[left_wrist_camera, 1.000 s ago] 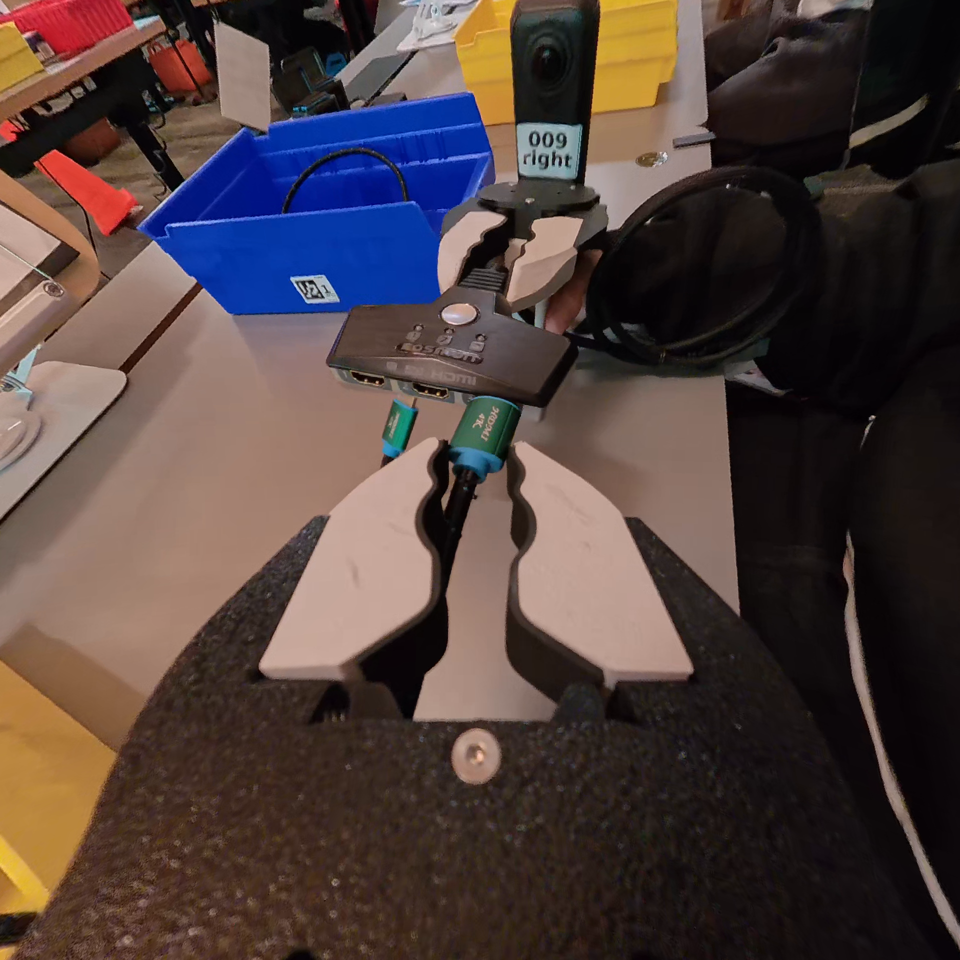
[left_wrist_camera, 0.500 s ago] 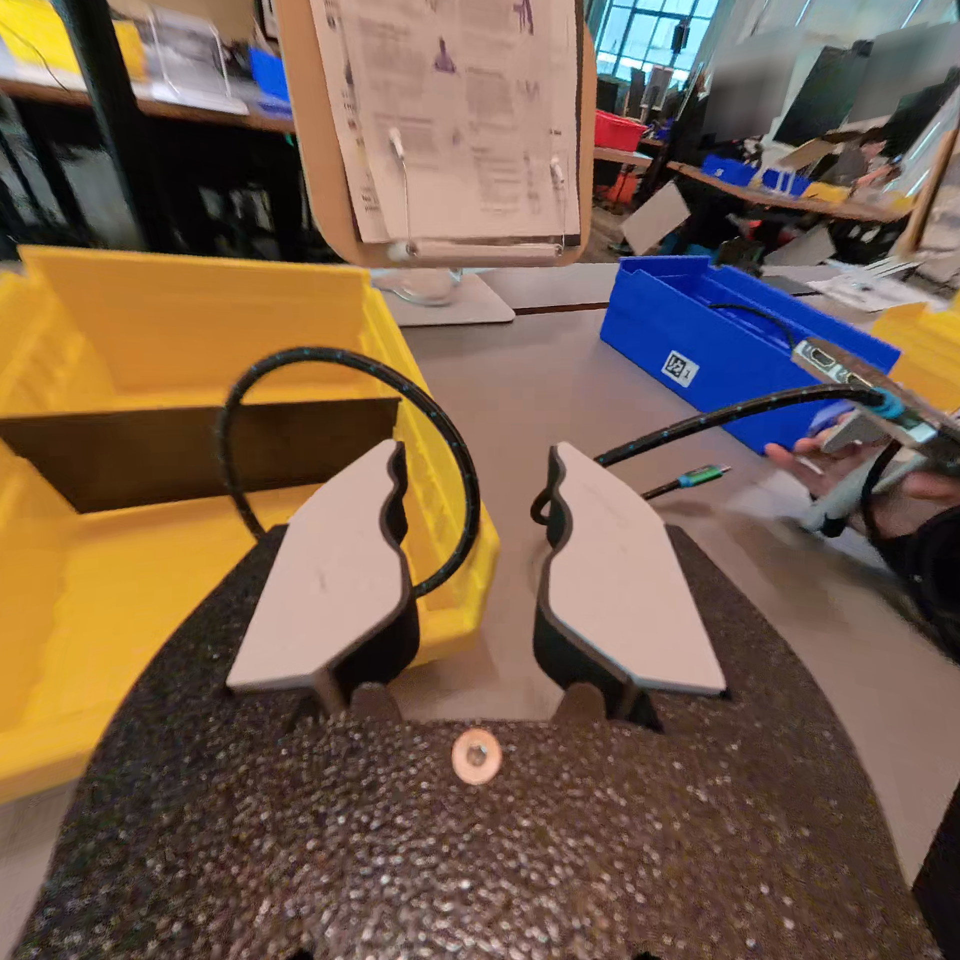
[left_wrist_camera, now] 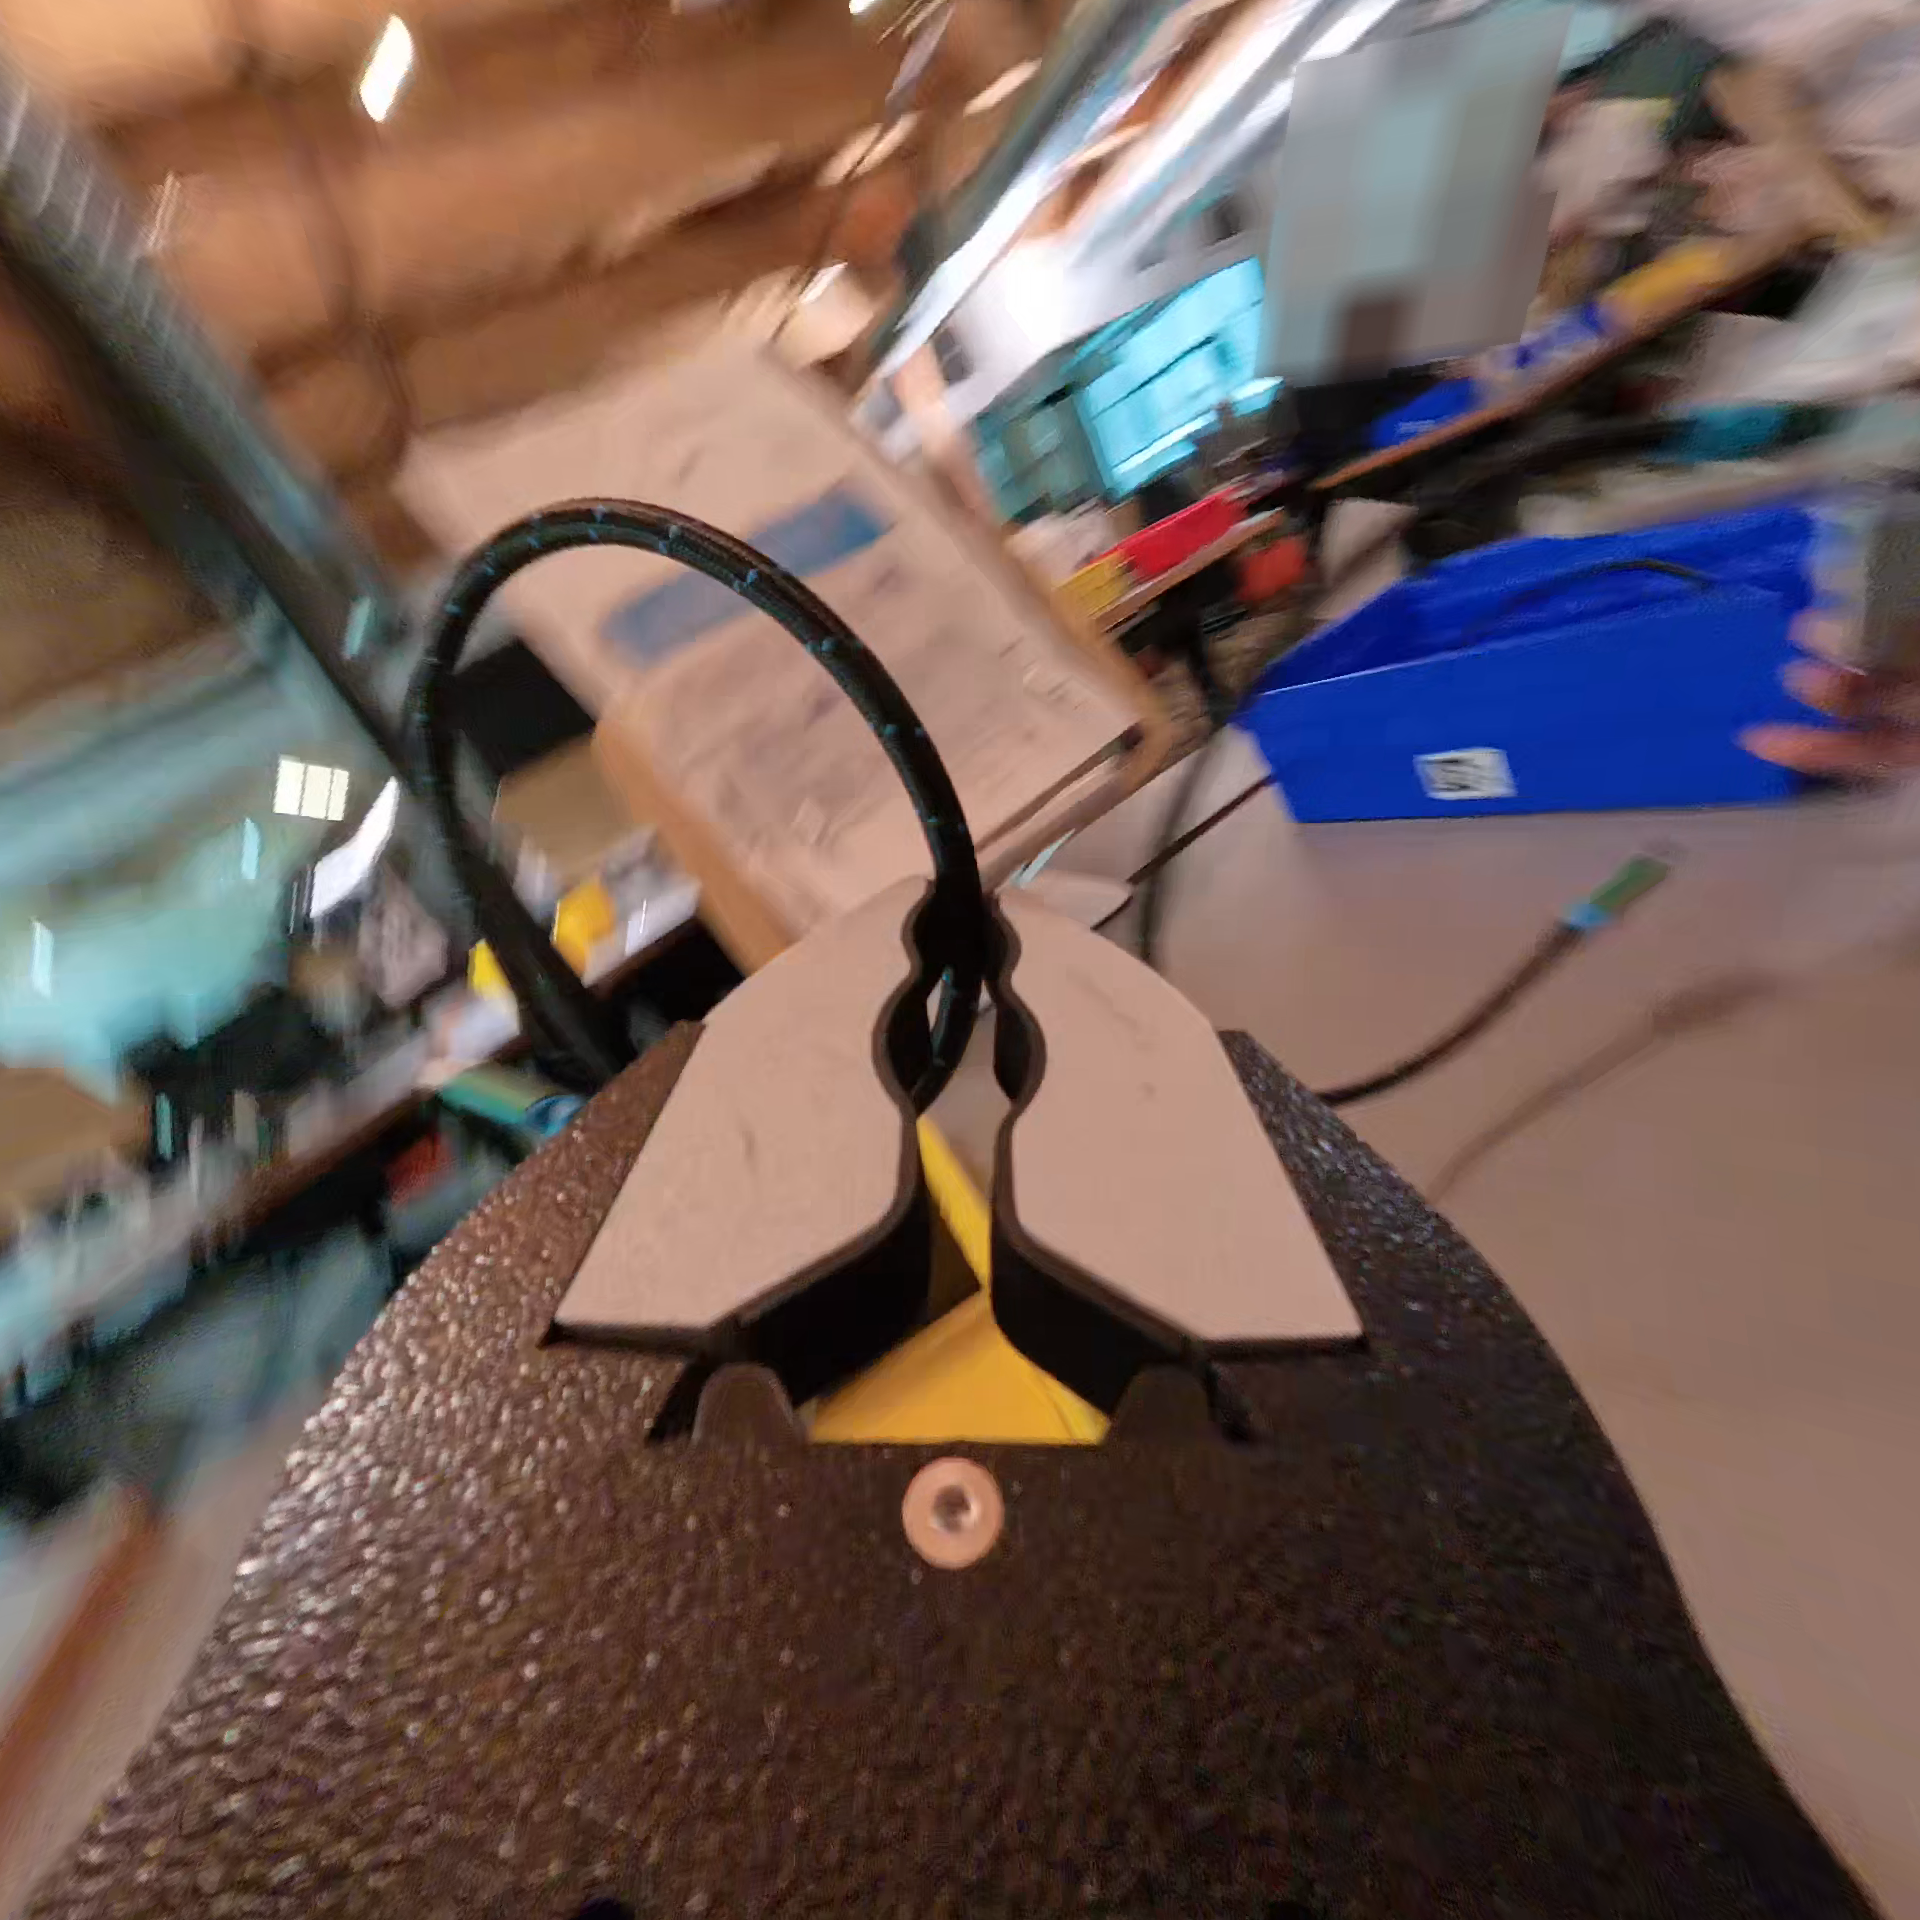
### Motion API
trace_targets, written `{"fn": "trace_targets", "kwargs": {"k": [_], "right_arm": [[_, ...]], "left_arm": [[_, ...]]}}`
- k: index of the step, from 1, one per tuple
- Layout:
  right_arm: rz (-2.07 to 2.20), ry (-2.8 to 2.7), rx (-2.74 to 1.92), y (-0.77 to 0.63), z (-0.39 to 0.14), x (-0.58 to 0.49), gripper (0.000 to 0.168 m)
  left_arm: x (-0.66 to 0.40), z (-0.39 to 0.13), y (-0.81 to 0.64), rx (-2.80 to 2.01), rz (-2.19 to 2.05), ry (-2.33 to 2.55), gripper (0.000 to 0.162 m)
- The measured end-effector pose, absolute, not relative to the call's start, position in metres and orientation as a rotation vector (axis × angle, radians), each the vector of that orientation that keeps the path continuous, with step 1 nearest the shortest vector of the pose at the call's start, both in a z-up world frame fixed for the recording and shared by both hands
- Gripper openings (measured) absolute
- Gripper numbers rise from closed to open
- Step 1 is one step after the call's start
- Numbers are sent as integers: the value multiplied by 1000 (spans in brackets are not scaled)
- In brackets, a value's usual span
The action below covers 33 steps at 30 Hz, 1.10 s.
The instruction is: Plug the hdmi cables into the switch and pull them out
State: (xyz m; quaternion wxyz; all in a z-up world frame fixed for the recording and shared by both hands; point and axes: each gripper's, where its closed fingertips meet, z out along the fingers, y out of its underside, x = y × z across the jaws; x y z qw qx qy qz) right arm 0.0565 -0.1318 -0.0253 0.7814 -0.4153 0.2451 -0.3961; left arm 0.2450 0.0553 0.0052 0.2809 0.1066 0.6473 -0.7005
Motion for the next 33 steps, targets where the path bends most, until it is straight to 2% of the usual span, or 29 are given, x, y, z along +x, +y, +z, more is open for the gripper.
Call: {"fn": "trace_targets", "kwargs": {"k": [3, 6, 10, 16, 21, 23, 25, 27, 30, 33], "right_arm": [[-918, 487, -770, -147, -12, 42, 22], [-949, 469, -645, -164, -3, 29, 22], [-980, 493, -614, -175, -4, 25, 22], [-972, 509, -673, -168, -7, 33, 22], [-966, 513, -717, -162, -9, 37, 22], [-969, 516, -723, -162, -10, 38, 22], [-966, 517, -719, -162, -10, 38, 22], [-966, 515, -719, -162, -10, 37, 22], [-968, 522, -727, -162, -10, 39, 22], [-967, 527, -743, -160, -12, 41, 22]], "left_arm": [[176, -23, 42, 912, -1704, 1792, 6], [151, -67, 35, 1173, -1501, 1987, 6], [135, -124, 35, 1387, -1258, 2209, 6], [111, -155, 54, 1528, -1156, 2507, 10], [91, -154, 72, 1447, -1186, 2909, 22], [92, -148, 67, 1401, -1262, 2899, 36], [104, -148, 56, 1300, -1274, 2827, 41], [129, -151, 41, 1079, -1242, 2782, 41], [147, -160, 28, 724, -1185, 2960, 37], [149, -166, 15, 556, -1139, 2988, 36]]}}
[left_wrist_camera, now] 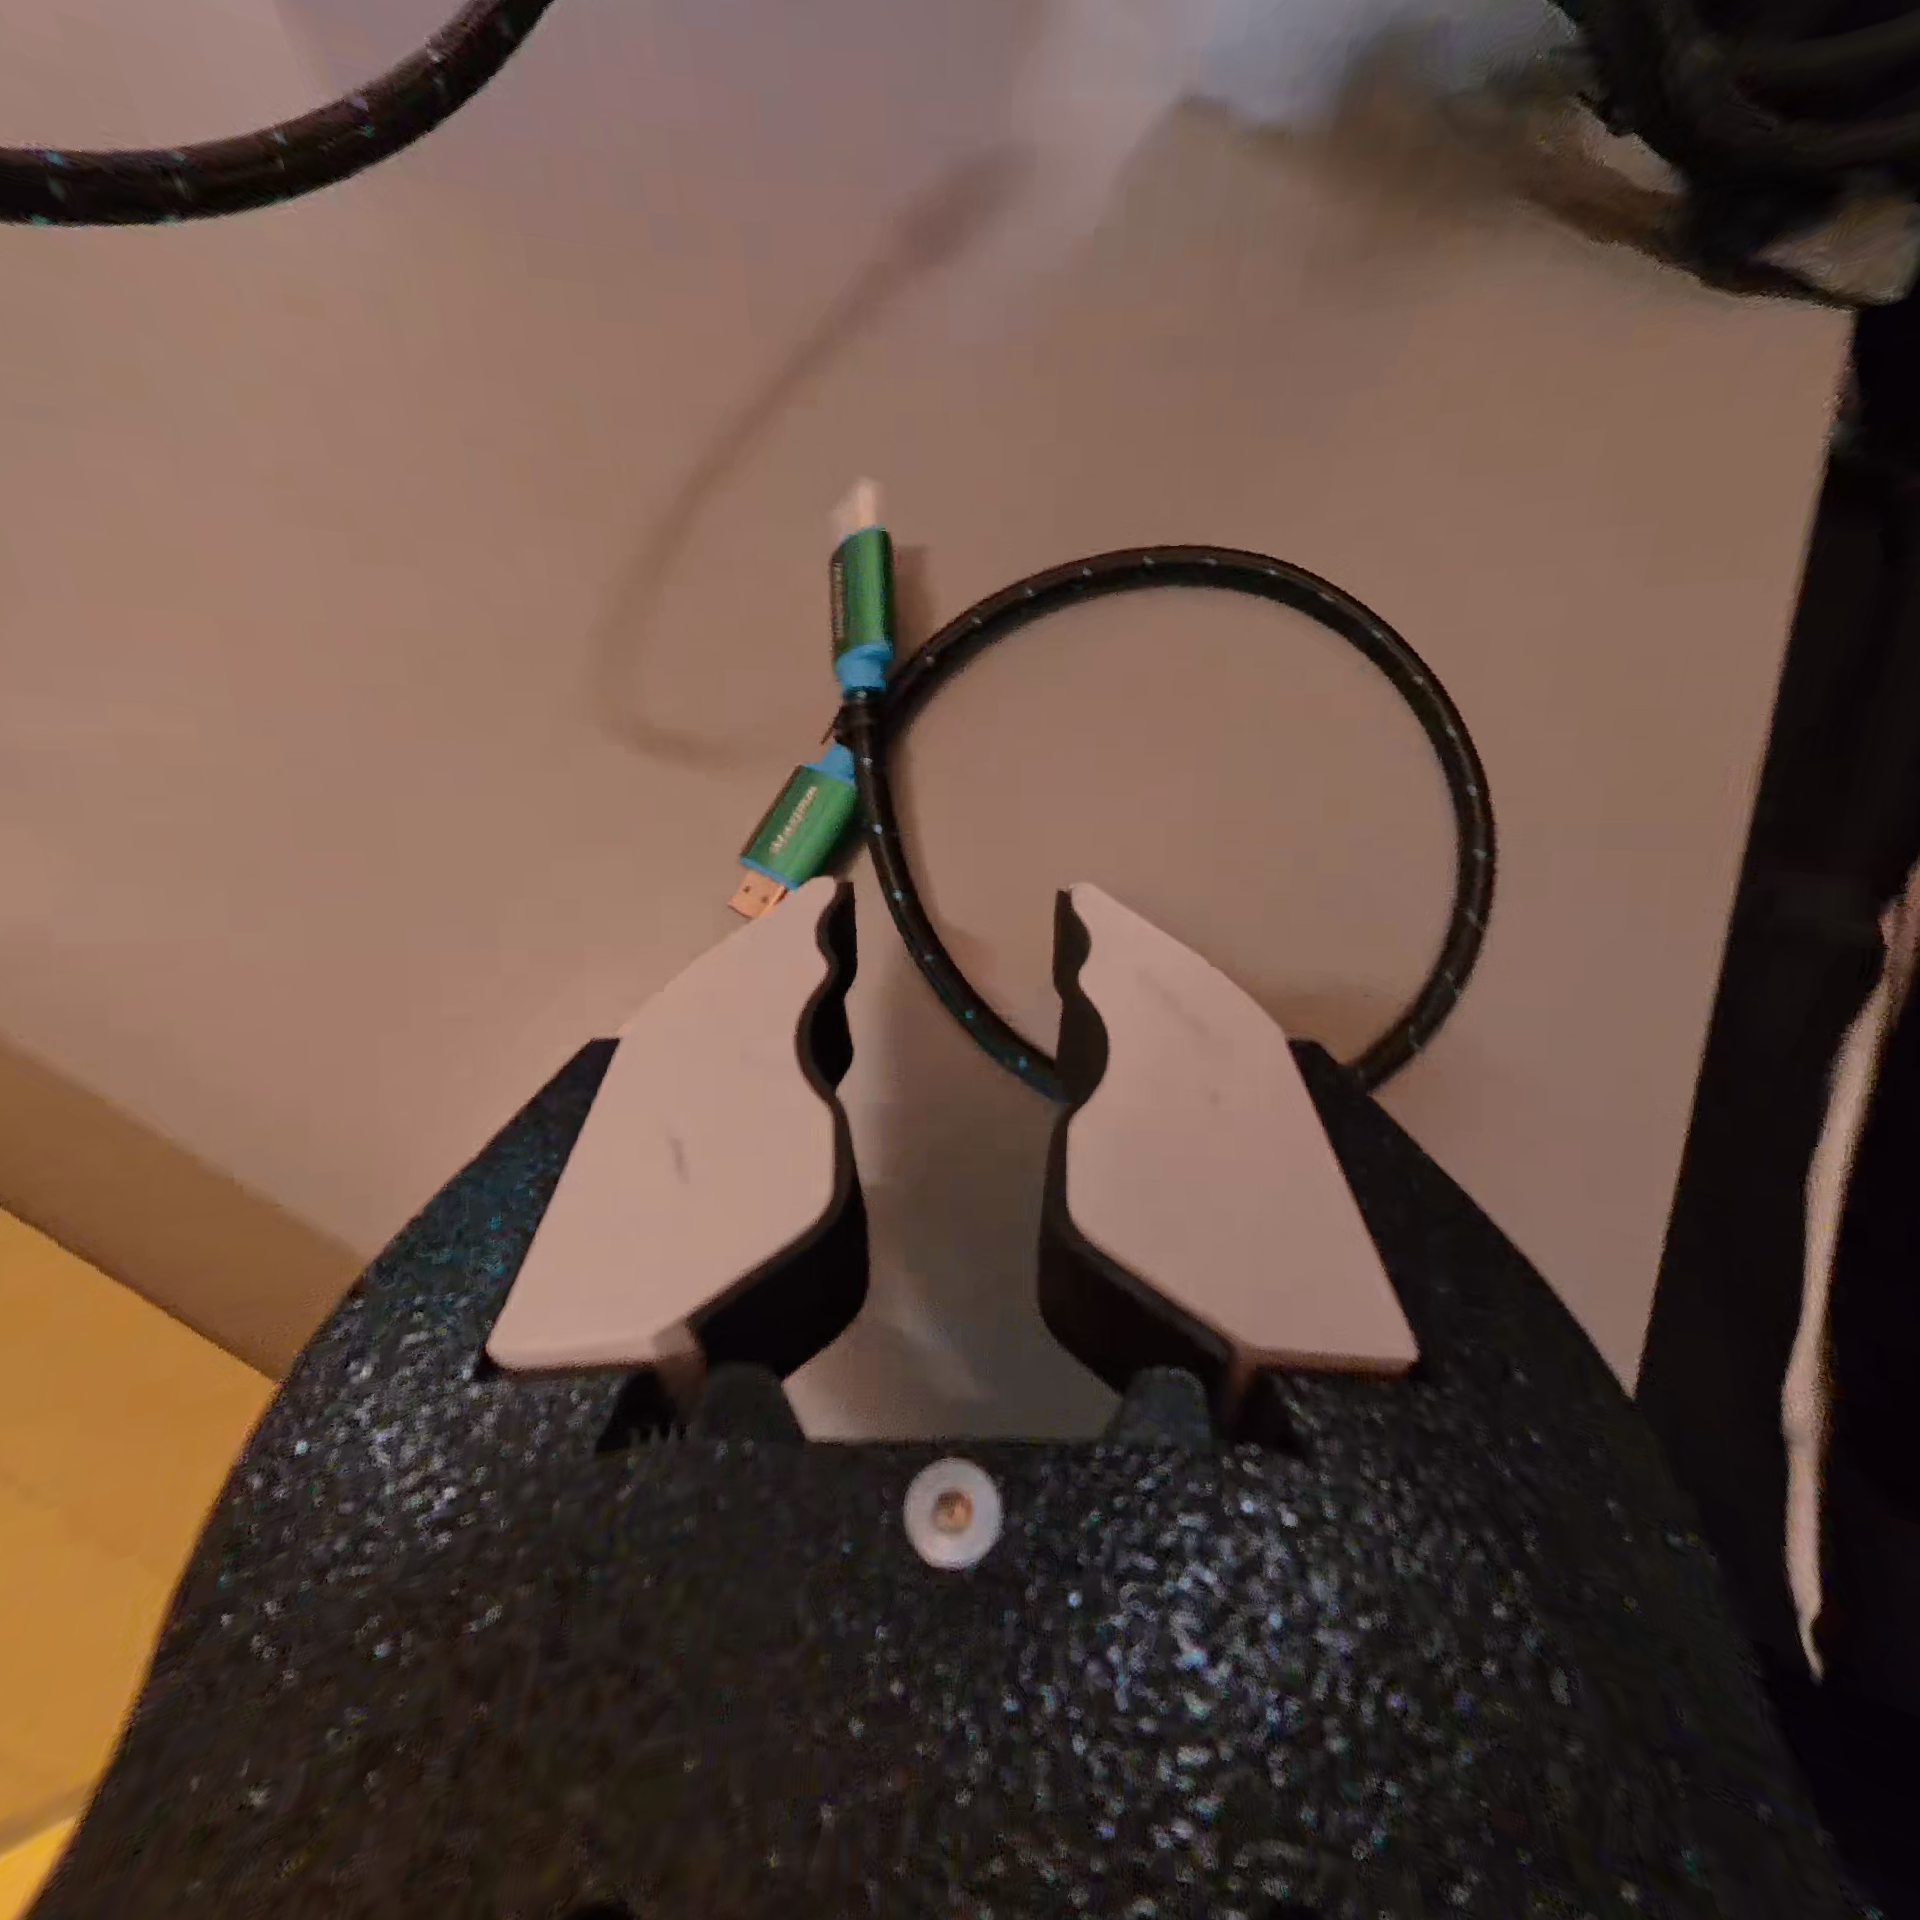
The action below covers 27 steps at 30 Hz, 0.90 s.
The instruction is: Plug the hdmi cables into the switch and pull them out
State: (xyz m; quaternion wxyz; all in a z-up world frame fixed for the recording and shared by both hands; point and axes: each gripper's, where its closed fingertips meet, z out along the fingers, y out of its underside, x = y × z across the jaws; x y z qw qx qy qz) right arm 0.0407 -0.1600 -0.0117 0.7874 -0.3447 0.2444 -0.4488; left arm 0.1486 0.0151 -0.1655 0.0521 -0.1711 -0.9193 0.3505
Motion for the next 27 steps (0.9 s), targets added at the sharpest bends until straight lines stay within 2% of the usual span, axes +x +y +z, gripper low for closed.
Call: {"fn": "trace_targets", "kwargs": {"k": [5, 6, 7, 8, 12, 15, 19, 22, 27], "right_arm": [[-964, 529, -752, -159, -12, 42, 22], [-963, 529, -752, -159, -12, 42, 22], [-962, 528, -752, -159, -12, 42, 22], [-961, 528, -751, -159, -12, 42, 22], [-962, 531, -752, -159, -13, 42, 22], [-969, 536, -746, -161, -13, 42, 22], [-972, 542, -724, -164, -12, 41, 22], [-983, 550, -702, -168, -11, 40, 22], [-993, 567, -673, -174, -11, 38, 22]], "left_arm": [[152, -194, 23, -496, 786, -2991, 33], [152, -193, 21, -510, 809, -2985, 28], [152, -192, 20, -524, 827, -2980, 15], [153, -192, 20, -545, 830, -2981, 12], [169, -188, 15, -610, 922, -3056, 9], [196, -160, 5, -724, 1189, -3215, 7], [219, -111, -3, -1038, 1588, -3413, 5], [206, -84, -9, -1569, 1846, -3356, 5], [179, -65, -12, -2357, 1868, -3194, 6]]}}
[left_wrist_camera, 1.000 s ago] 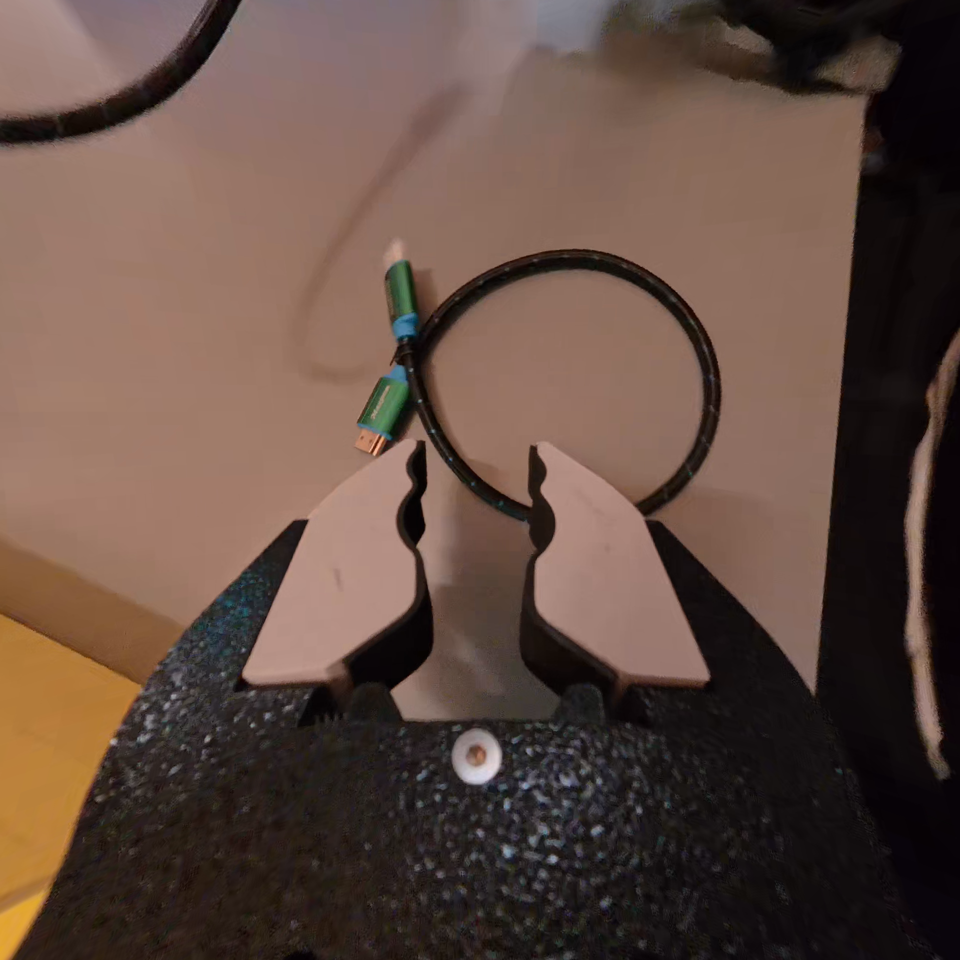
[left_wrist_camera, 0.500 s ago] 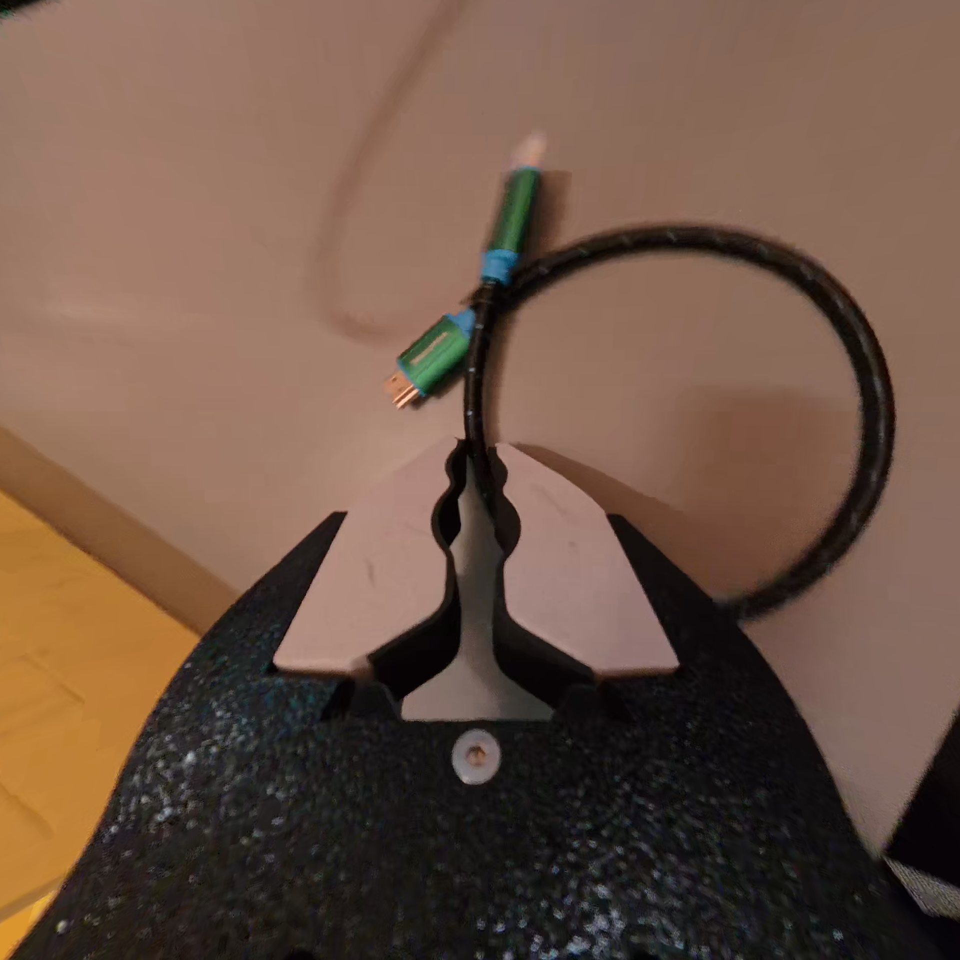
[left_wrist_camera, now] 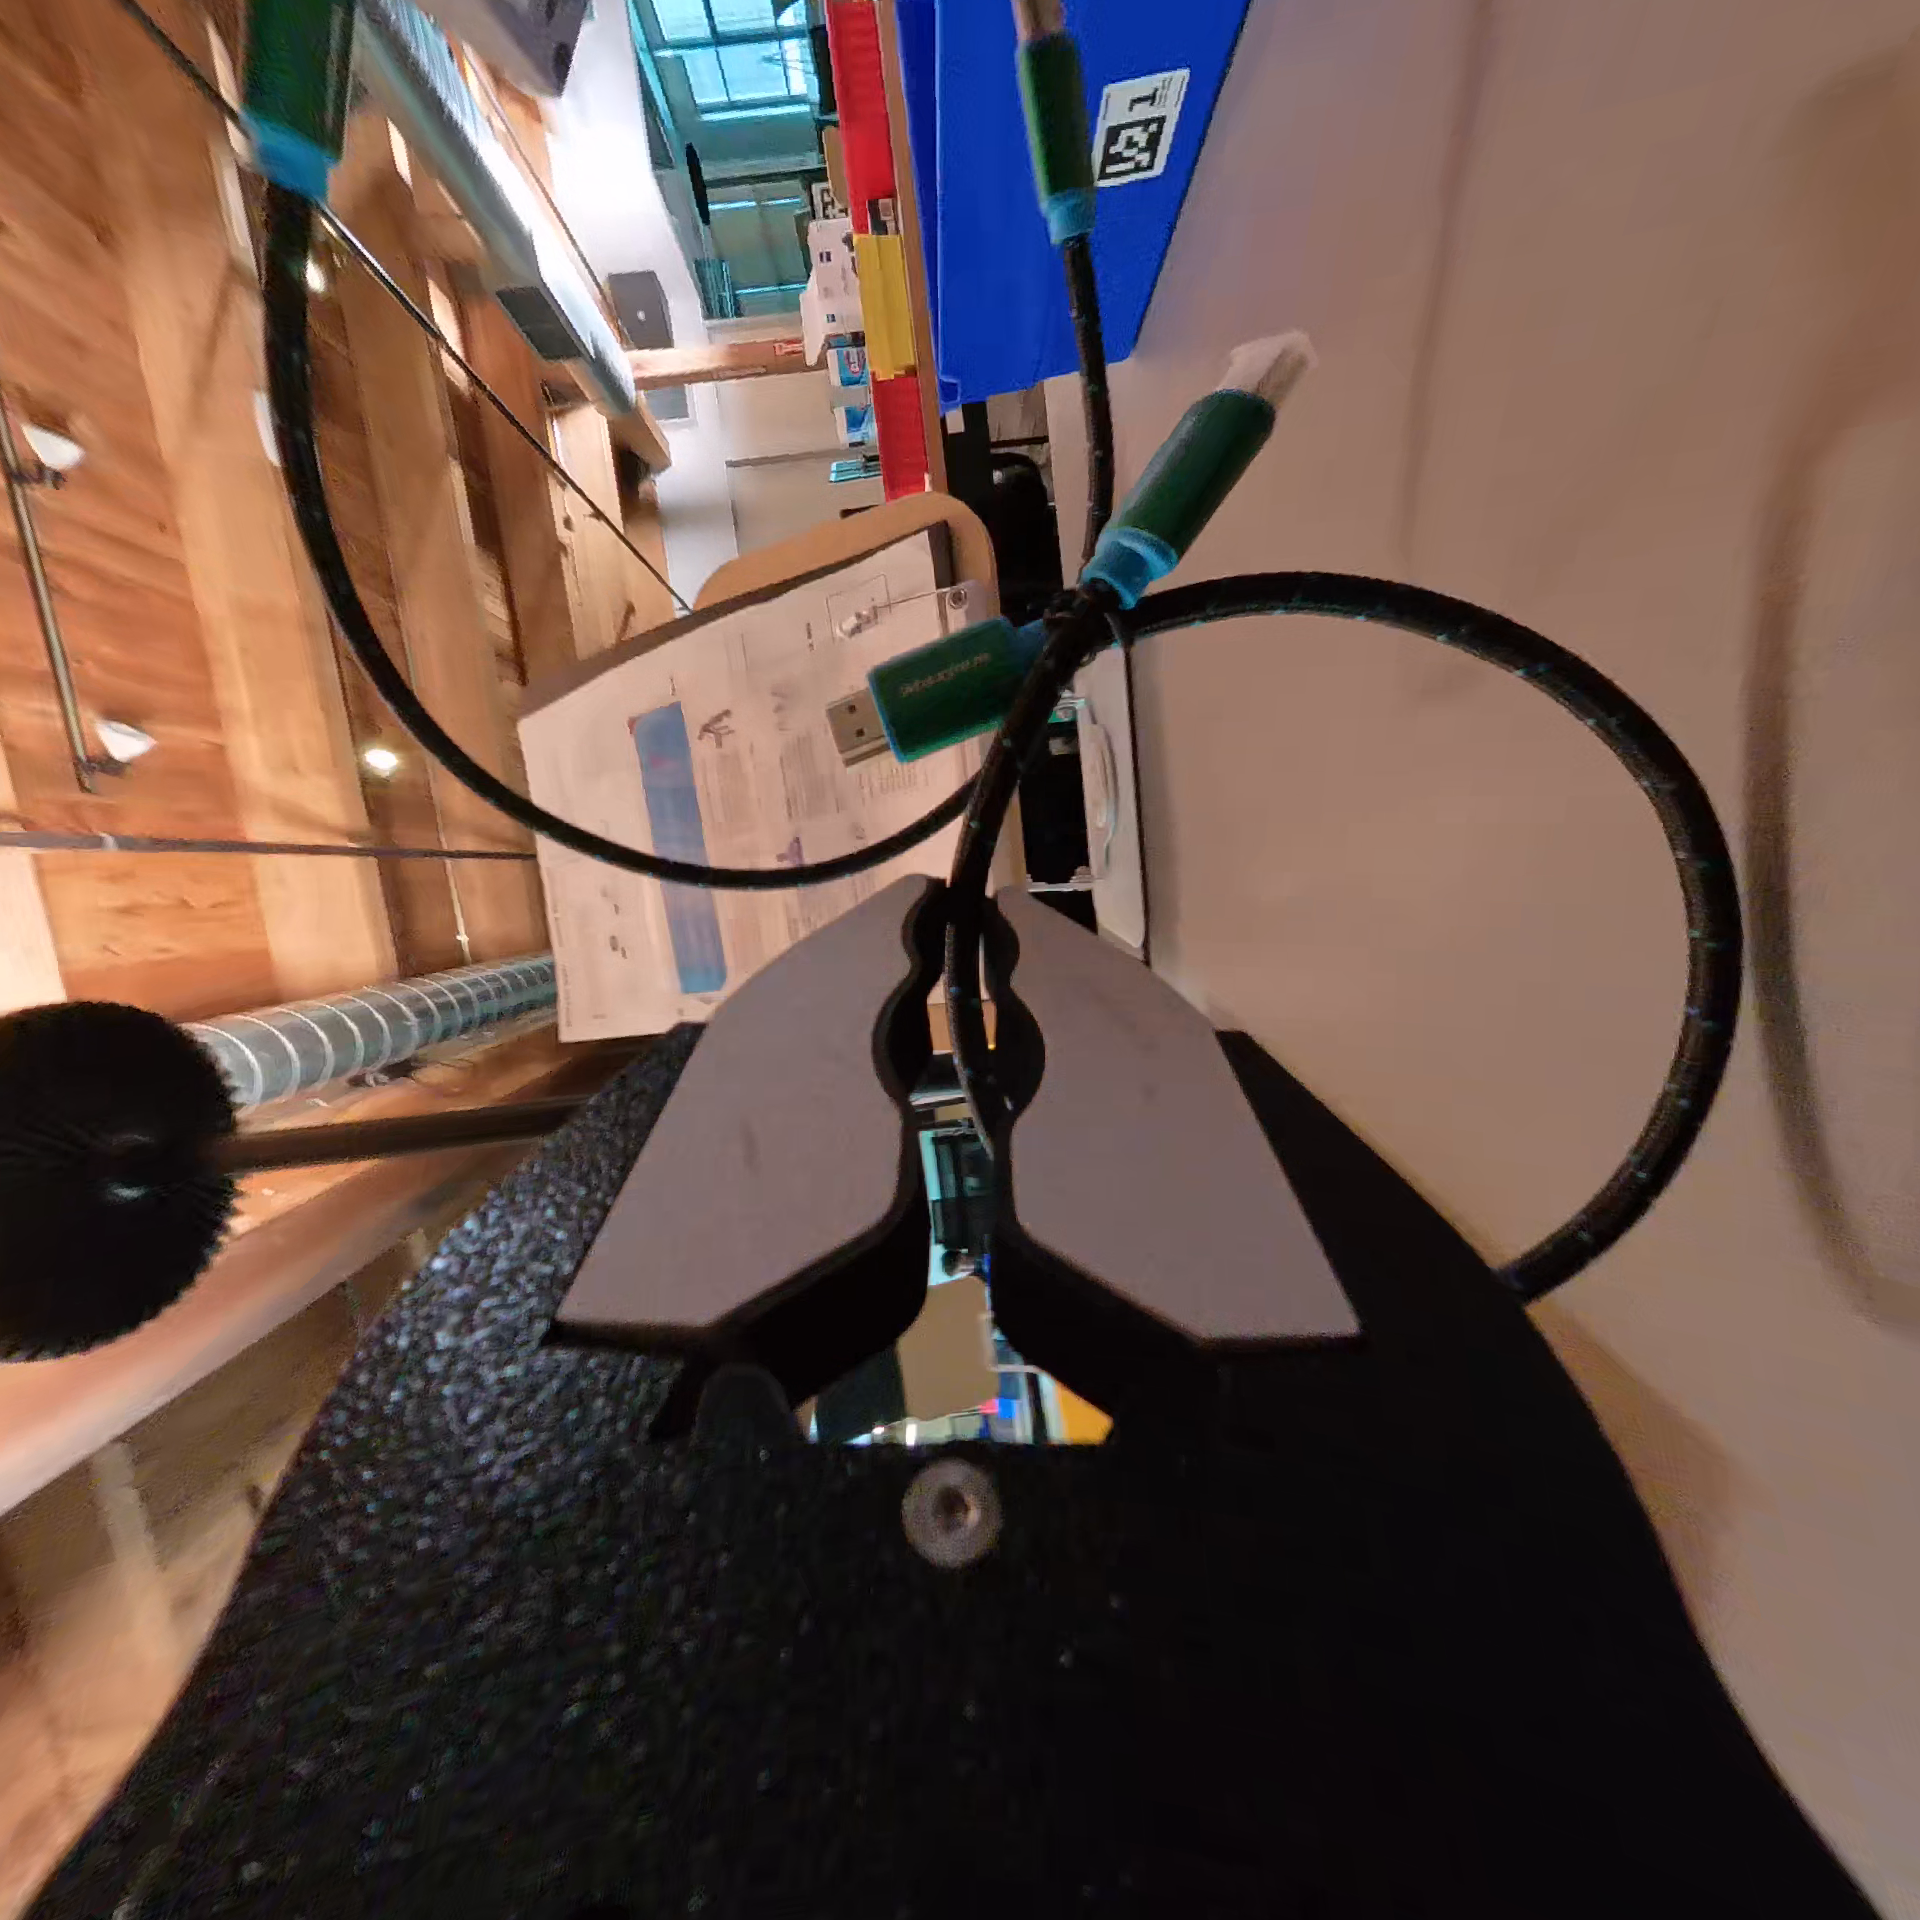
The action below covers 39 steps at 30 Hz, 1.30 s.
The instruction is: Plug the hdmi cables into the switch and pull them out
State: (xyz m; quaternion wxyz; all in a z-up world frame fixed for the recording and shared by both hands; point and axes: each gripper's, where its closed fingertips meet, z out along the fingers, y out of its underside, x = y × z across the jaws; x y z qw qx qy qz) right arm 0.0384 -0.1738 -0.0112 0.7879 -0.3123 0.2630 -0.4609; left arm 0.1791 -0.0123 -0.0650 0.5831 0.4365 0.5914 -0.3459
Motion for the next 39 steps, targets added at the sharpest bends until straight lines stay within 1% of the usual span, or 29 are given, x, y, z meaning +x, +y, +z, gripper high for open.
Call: {"fn": "trace_targets", "kwargs": {"k": [7, 11, 14, 17, 20, 22, 23, 25, 27, 30, 31, 34, 38, 39], "right_arm": [[-984, 563, -695, -170, -12, 41, 22], [-988, 572, -707, -169, -13, 42, 22], [-991, 578, -706, -170, -14, 43, 22], [-990, 579, -709, -170, -14, 43, 22], [-989, 580, -718, -168, -15, 44, 22], [-989, 581, -723, -168, -15, 44, 22], [-991, 582, -727, -167, -15, 45, 22], [-991, 584, -728, -168, -16, 45, 22], [-990, 583, -728, -168, -15, 45, 22], [-988, 583, -727, -168, -16, 45, 22], [-988, 584, -728, -167, -16, 45, 22], [-985, 586, -729, -167, -16, 46, 22], [-984, 588, -736, -165, -17, 46, 22], [-984, 589, -738, -165, -18, 47, 22]], "left_arm": [[160, -65, -15, 1111, -792, 1298, 6], [166, -62, -16, 1097, -679, 1228, 6], [150, -82, -15, 1205, -679, 1388, 6], [115, -109, -2, 1355, -708, 1709, 6], [98, -126, 1, 1368, -717, 1912, 6], [90, -149, 7, 1407, -685, 2086, 7], [88, -161, 11, 1423, -652, 2164, 4], [86, -172, 11, 1423, -665, 2245, 14], [77, -171, 10, 1437, -776, 2304, 23], [71, -142, -4, 1431, -1098, 2182, 25], [77, -136, -7, 1415, -1143, 2144, 26], [106, -137, -22, 1460, -1027, 1982, 35], [116, -158, -39, 1726, -688, 1702, 50], [115, -162, -41, 1799, -595, 1608, 49]]}}
